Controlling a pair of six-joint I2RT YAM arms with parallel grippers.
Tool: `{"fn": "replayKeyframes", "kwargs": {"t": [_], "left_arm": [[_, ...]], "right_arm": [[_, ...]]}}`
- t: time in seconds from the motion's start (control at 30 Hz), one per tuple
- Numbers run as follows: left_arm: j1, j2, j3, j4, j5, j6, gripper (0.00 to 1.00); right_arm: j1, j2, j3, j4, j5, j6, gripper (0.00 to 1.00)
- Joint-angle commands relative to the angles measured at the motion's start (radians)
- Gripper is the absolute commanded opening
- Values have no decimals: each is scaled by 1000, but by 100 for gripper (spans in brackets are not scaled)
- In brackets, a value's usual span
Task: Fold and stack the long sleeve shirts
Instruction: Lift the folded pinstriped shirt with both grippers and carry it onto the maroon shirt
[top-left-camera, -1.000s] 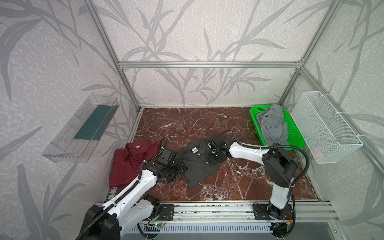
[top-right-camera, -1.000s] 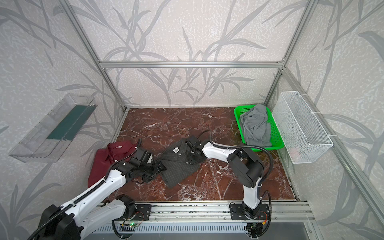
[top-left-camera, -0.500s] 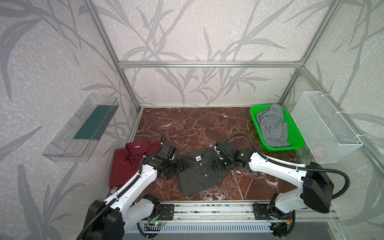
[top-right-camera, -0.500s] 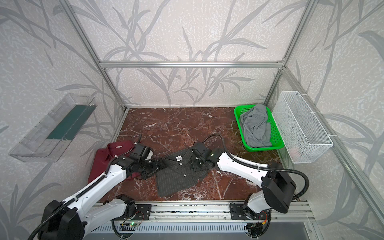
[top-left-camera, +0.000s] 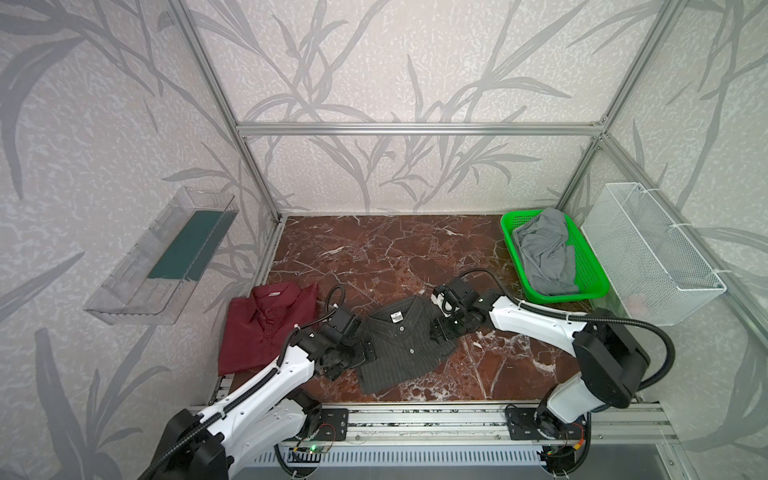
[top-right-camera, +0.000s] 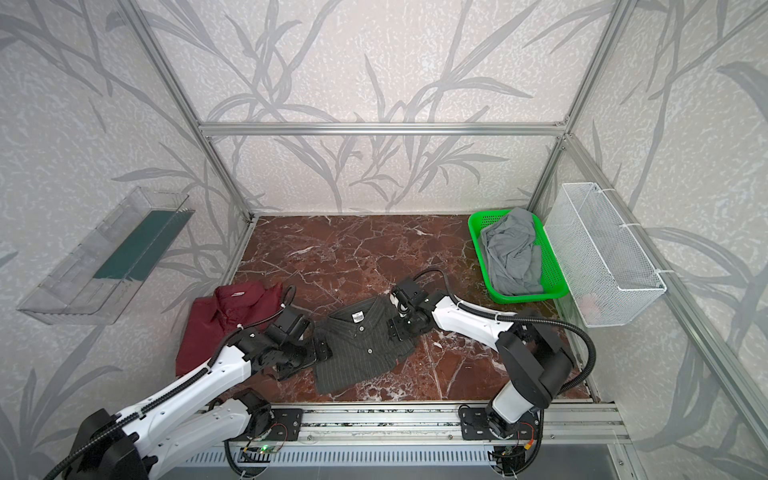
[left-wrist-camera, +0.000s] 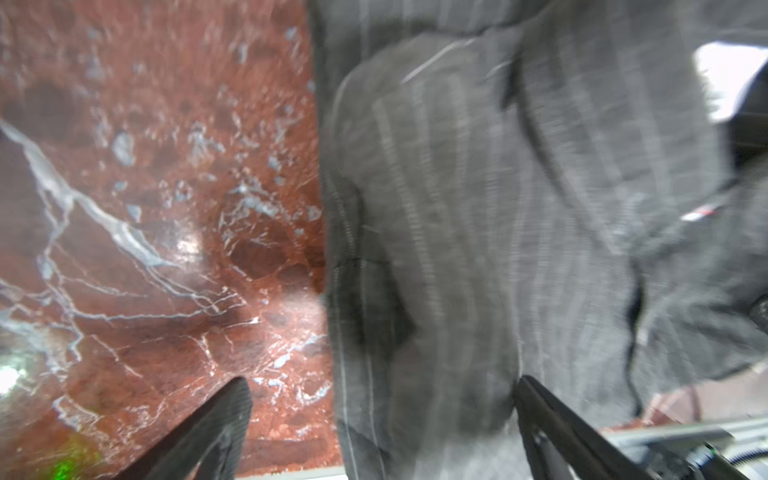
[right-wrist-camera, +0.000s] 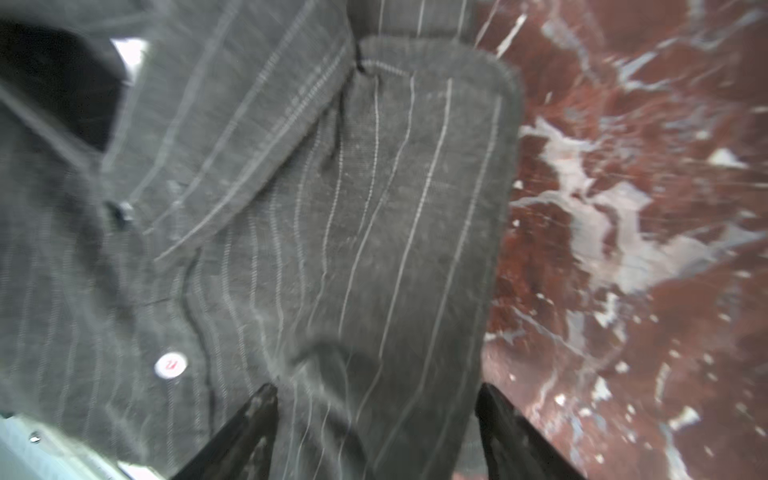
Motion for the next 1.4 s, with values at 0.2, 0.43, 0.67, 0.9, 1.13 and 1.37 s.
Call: {"fn": "replayKeyframes", "kwargs": {"t": [0.2, 0.43, 0.67, 0.9, 1.13, 1.37], "left_arm": [[-61, 64, -124, 183, -17, -129, 78], [-67, 179, -144, 332, -9, -146, 41], [-57, 262, -85, 336, -22, -131, 0], [98, 145, 165, 58, -119, 0, 0], [428, 102, 448, -177, -104, 237, 0], [716, 60, 575, -269, -165, 372, 0]], "right_arm": [[-2, 76, -17, 29, 5, 6, 68], [18, 111, -74, 115, -123, 82, 48], [105, 125, -43, 130, -171, 120, 13], [162, 126, 125, 137, -186, 156, 0], [248, 240, 442, 186, -217, 222, 0], [366, 431, 805, 162, -131, 225, 0]]}}
